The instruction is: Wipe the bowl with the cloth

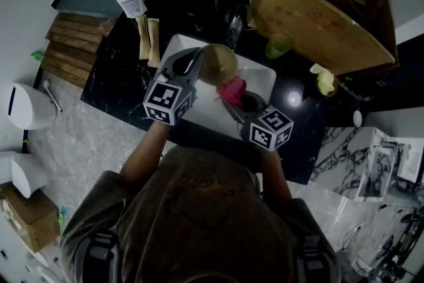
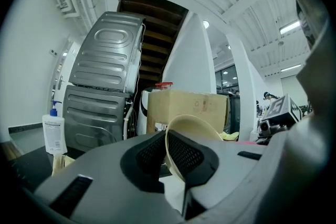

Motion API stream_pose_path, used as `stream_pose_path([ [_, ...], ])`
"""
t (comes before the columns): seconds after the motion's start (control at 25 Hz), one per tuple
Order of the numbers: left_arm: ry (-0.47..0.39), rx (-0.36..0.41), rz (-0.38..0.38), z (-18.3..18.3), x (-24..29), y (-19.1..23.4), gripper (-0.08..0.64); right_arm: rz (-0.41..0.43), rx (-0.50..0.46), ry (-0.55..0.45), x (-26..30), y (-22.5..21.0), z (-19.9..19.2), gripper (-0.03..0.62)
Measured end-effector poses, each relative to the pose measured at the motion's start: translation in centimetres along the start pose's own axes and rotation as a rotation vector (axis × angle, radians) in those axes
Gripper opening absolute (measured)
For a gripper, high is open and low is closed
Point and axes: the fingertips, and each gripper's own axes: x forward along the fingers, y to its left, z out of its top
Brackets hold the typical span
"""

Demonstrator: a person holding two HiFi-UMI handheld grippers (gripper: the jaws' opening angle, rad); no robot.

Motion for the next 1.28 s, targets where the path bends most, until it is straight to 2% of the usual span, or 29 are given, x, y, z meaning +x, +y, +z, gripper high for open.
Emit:
stream_pose_path([
  [0.32,-0.029,-0.033,-0.018,0.7,0.6,-1.1,0.026,0.028,0.009,0.013,1.4,1.0,-0.6,0.110],
  [0.92,-0.015,-0.080,-0.075,-0.2,1.5,-3.5,0.026,0.064,-0.044,0.074,3.3,2.8,-1.6,0.110],
  [1.08,-0.020,-0.086,-0.050,0.0,1.4,-2.4,0.026,0.069,-0.068,0.095,2.5,3.2,-1.8,0.110],
  [1.28,-0.002,-0.085,-0.001,-0.6,1.2,-0.4,0.026,0.084,-0.083,0.073,0.7,4.1,-0.7,0.110],
])
